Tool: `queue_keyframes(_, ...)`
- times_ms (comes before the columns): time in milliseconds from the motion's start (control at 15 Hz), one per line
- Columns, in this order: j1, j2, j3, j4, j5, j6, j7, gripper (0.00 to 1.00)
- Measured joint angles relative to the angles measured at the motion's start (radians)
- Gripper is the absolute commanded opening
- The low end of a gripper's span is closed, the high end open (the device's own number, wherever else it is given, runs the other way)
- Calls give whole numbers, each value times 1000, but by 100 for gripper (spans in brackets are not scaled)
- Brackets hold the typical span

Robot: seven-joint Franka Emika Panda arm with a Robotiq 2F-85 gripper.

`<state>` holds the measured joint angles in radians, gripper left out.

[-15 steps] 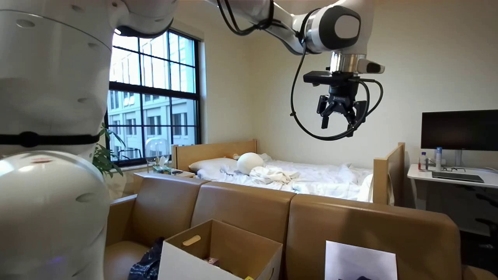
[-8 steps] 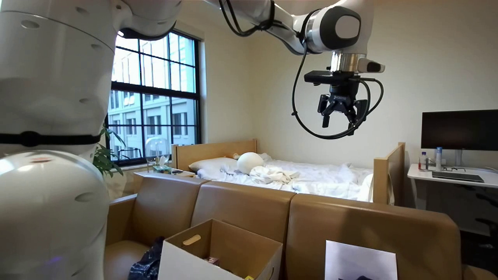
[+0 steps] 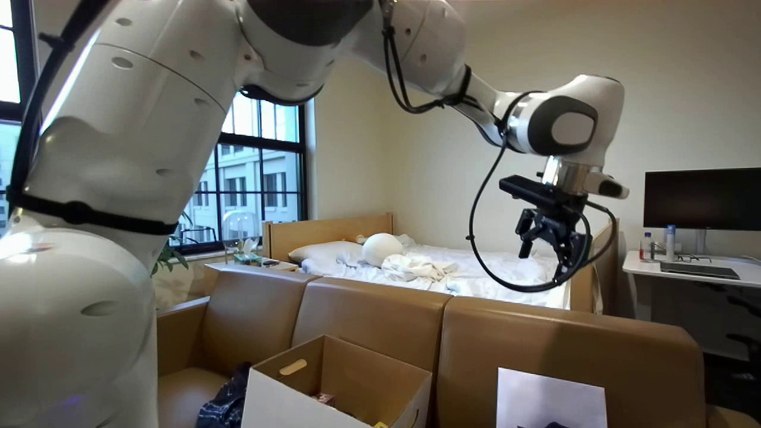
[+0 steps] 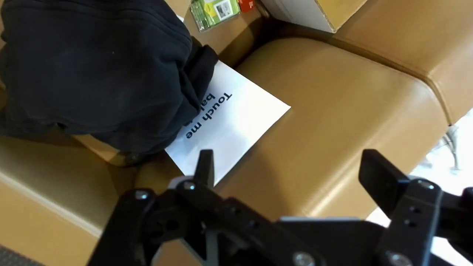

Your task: Put the dark blue cloth in the box

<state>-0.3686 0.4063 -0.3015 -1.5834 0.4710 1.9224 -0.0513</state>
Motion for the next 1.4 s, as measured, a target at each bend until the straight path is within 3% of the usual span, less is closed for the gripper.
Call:
queue_keyframes(200,-83,178,39,85,65,1,5,100)
queue_keyframes(533,-153,442,64,287,51,-29,59,100)
queue_keyframes(933,-160,482,78,345,47,-22,118,100)
queue_keyframes(1400,-146,793,73,520,-23,-15,408,100)
